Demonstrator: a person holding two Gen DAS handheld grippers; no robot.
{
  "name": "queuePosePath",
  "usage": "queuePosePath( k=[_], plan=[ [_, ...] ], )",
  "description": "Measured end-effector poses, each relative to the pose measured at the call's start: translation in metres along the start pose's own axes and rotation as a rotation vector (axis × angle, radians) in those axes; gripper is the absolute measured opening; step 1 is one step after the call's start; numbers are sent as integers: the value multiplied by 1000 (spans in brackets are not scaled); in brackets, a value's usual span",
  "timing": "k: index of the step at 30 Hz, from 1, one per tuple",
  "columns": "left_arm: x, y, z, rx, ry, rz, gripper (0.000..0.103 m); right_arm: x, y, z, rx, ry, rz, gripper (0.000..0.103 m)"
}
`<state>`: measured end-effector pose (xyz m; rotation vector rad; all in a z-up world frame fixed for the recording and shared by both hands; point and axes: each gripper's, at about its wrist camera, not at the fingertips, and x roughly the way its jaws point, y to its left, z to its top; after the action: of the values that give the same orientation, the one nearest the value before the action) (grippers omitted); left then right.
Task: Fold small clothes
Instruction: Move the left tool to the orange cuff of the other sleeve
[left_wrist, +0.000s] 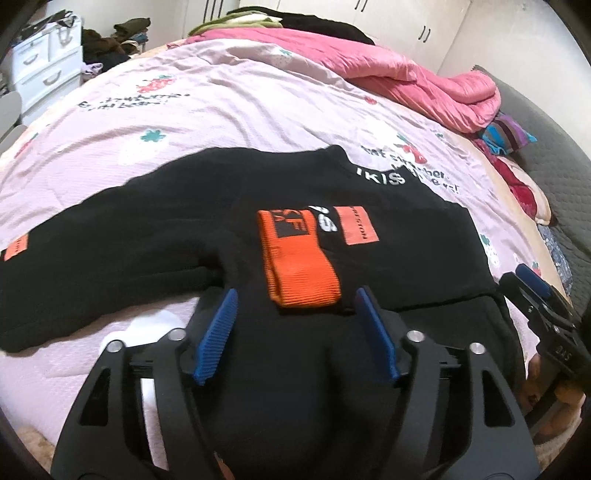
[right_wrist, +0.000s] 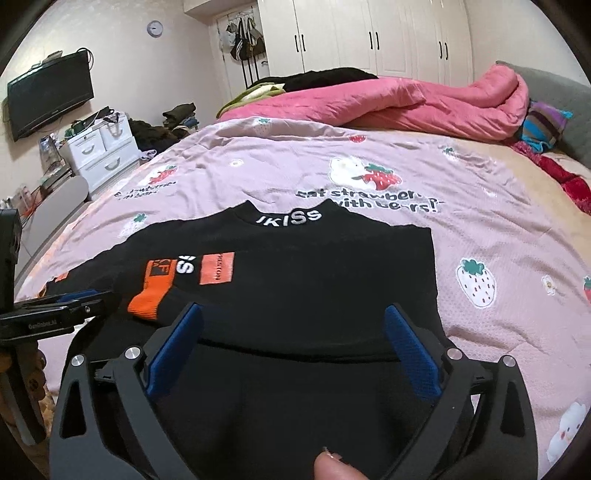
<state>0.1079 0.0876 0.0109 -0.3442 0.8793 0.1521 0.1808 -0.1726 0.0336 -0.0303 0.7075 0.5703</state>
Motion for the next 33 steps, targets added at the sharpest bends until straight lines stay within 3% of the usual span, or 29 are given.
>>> queuePosePath(
  k=[13,33],
  plan=[
    [-39,32,-7,-63,-93,45,89,-13,36,6,-35,-15,-8,99],
    [-88,86,-14,-162,-178,91,93,-16,106,21,-116,-36,70,99]
  ],
)
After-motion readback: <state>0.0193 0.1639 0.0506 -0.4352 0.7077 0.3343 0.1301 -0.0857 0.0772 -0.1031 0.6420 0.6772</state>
